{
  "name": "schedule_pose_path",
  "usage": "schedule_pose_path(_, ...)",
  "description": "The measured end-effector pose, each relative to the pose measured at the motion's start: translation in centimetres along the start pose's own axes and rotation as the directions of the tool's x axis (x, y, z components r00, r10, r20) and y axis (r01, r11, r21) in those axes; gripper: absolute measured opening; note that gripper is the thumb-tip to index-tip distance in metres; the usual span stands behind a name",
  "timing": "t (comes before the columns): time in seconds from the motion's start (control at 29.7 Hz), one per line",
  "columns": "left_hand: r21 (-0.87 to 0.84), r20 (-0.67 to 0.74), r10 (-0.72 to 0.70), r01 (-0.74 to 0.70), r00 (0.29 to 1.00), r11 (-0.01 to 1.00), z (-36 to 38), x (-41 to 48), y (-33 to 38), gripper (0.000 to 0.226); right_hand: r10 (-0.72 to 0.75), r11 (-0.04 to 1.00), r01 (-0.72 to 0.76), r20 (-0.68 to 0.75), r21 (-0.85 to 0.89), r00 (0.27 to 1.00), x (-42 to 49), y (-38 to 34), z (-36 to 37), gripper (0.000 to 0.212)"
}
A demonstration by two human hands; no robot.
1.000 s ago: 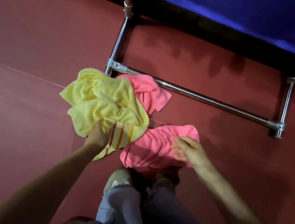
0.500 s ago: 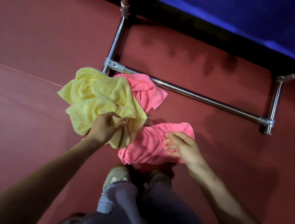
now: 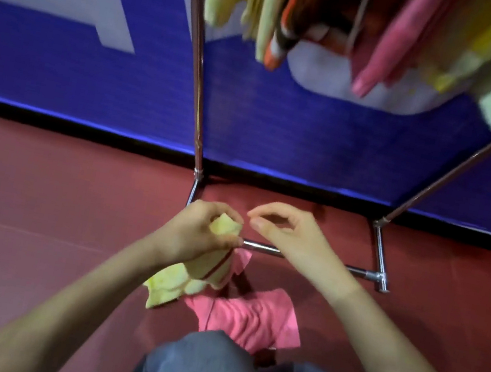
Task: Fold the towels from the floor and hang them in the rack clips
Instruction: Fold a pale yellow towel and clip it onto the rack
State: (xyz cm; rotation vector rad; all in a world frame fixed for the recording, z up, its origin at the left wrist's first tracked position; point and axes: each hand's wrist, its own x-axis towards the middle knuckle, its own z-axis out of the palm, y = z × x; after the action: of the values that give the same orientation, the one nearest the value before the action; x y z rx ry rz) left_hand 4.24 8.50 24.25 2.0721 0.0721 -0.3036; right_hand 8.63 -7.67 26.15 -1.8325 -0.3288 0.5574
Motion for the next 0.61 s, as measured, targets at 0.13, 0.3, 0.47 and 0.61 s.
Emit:
schedule_pose_path(0.13, 0.081, -0.009, 0.083, -0.082, 0.996, 0.993, -2.1, -2.6, 5.5, 0.051, -0.106, 0.990, 0.105, 0.002, -0.089, 0.994, -2.7, -4.7, -0.9, 0.011)
schedule_pose_path(0.3, 0.102, 0.068, 0.154, -0.161, 0.986, 0.982, -2.9, -6.9, 11.8, 0.090, -0.177, 0.980, 0.175, -0.009, -0.096, 0.984, -7.5, -9.3, -2.1, 0.016)
schedule_pose_path(0.47, 0.123, 0.101, 0.192, -0.204, 0.976, 0.971, -3.0, -10.2, 16.1, 0.097, -0.201, 0.975, 0.198, -0.028, -0.098, 0.979, -10.5, -11.4, -2.4, 0.011)
schedule_pose_path(0.61, 0.144, 0.059, 0.231, -0.238, 0.971, 0.961, -3.1, -13.1, 18.7, 0.099, -0.294, 0.953, 0.282, -0.109, -0.112, 0.950, -13.5, -13.5, -2.7, 0.009)
